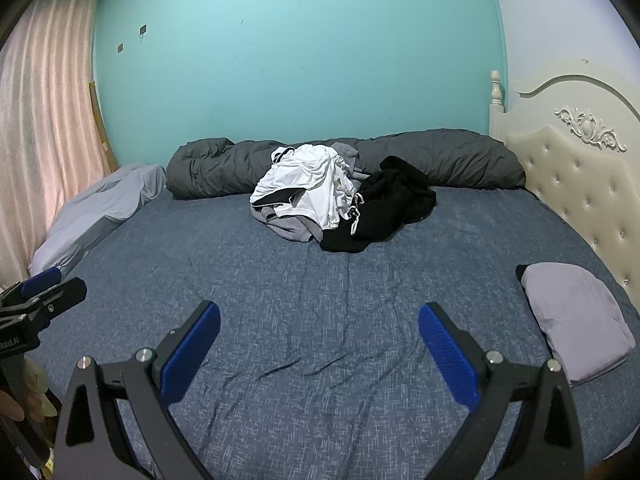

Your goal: Fold clothes

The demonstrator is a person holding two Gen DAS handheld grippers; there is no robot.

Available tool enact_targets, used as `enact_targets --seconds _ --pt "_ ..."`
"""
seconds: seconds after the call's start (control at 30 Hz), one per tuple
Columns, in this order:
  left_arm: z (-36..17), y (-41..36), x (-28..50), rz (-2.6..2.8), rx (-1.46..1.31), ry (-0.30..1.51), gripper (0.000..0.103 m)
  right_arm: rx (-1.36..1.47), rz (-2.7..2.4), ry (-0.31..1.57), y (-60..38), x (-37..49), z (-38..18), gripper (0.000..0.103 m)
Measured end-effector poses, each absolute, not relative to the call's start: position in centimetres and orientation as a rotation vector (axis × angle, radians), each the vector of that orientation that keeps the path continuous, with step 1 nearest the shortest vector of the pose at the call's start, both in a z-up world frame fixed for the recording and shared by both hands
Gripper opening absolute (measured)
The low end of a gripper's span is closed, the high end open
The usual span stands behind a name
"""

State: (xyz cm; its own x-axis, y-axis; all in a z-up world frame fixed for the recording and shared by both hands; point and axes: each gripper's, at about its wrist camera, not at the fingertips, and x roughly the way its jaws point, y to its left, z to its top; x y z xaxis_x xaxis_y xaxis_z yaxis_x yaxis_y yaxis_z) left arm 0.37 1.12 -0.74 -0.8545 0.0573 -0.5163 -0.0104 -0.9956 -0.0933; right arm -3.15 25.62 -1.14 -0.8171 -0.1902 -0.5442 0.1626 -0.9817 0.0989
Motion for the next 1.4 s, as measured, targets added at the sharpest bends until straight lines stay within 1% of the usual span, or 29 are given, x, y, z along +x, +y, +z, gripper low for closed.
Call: enact_targets --seconds 1.4 --pt "-0.96 1.09 -0.11 2.961 -0.845 -0.136 0.103 0.845 -2.838 -0.078 26.28 -2.89 -2.10 0.100"
